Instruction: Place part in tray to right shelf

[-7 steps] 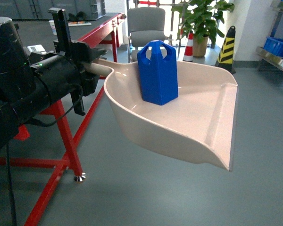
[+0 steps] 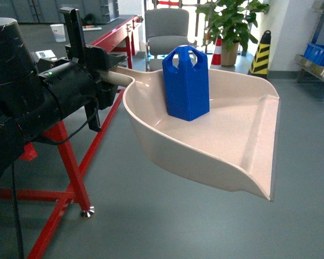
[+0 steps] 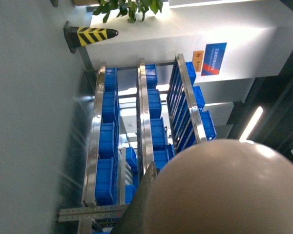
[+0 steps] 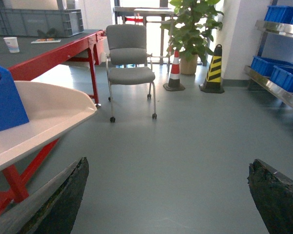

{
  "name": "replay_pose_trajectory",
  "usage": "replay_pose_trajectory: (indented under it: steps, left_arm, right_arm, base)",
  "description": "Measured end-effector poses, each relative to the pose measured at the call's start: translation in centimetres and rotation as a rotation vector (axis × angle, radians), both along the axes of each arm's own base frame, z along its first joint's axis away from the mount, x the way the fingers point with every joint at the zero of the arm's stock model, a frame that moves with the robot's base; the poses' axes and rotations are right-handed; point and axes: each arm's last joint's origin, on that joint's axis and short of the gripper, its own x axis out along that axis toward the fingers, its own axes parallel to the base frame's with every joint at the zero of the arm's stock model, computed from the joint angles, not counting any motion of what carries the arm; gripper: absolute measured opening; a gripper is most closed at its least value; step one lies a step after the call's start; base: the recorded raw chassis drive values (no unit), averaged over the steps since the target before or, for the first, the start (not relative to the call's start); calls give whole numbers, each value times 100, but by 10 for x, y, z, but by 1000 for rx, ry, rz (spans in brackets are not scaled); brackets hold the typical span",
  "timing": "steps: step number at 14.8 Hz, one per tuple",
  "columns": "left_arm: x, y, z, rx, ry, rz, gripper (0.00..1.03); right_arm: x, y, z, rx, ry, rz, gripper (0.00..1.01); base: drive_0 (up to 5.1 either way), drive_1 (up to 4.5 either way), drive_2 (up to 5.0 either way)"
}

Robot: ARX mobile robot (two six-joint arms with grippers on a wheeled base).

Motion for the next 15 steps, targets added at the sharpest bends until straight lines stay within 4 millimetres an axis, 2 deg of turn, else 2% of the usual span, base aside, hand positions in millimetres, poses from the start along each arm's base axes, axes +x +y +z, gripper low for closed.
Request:
replay_pose_trajectory:
  steps: [3,5,15]
  left_arm:
    - [0,0,0,1,2,1,12]
    - [1,5,1,-2,-6,22,12]
    - [0,1,0,0,0,4,12]
  right_arm:
    - [0,0,-1,0,6,0,98]
    - [0,0,0,0,0,1,98]
    - [0,0,0,0,1,0,98]
  base:
    - [14,447,-419]
    - [-163,-163,-163]
    - [-166,-166,-166]
